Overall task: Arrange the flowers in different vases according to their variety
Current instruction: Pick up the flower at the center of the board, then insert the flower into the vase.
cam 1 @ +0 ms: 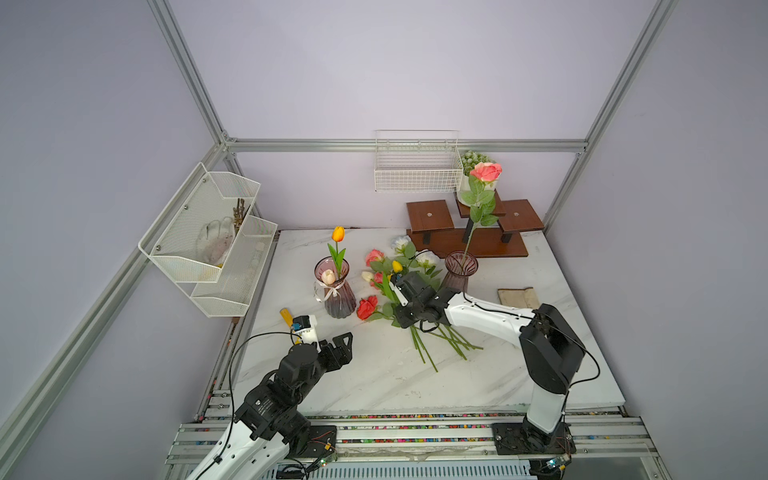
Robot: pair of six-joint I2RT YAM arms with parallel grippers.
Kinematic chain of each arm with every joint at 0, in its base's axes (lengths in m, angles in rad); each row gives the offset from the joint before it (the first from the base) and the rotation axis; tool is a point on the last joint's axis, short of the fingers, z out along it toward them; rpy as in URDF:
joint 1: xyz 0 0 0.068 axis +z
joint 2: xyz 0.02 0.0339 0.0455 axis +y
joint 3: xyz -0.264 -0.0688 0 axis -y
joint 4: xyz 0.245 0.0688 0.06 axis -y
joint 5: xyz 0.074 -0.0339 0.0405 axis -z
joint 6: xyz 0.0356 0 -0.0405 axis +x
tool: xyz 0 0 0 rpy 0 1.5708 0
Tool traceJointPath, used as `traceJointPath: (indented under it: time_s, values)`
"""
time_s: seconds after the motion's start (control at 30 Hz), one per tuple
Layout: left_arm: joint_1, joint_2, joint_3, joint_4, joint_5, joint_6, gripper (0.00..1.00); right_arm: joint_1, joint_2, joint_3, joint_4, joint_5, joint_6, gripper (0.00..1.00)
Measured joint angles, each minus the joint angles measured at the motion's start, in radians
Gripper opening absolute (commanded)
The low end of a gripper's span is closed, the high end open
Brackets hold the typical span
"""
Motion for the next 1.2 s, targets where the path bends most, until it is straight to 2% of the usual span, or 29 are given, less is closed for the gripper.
traceJointPath:
  time_s: [0.2,0.37,0.5,0.67,0.9,1.13,1.17,1.2]
  values:
    - [0.0,-0.073,-0.028,-0.023,-0.026,-0.001,0.91,0.0,-0.169,-0.042,0.243,-0.114,0.045,0.0]
    - [0.0,-0.108,-0.036,-0.04,-0.04,-0.003,0.91,0.0,-0.176,-0.044,0.548,-0.203,0.132,0.0]
    - [0.0,-0.109,-0.036,-0.047,-0.046,-0.003,0.92,0.0,-0.092,0.019,0.816,-0.248,0.2,0.0]
    - [0.0,-0.109,-0.036,-0.047,-0.046,-0.003,0.92,0.0,0.118,0.18,1.105,-0.263,0.264,0.0]
    - [0.0,-0.124,-0.036,-0.048,-0.046,-0.003,0.92,0.006,0.343,0.391,1.196,-0.254,0.27,0.0]
    - [0.0,-0.126,-0.036,-0.047,-0.045,-0.004,0.93,0.016,0.394,0.395,1.21,-0.237,0.213,0.0]
    - [0.0,-0.125,-0.036,-0.046,-0.044,-0.004,0.93,0.018,0.396,0.386,1.213,-0.237,0.204,0.02]
    - [0.0,-0.121,-0.036,-0.046,-0.043,-0.003,0.93,0.02,0.397,0.371,1.22,-0.238,0.194,0.12]
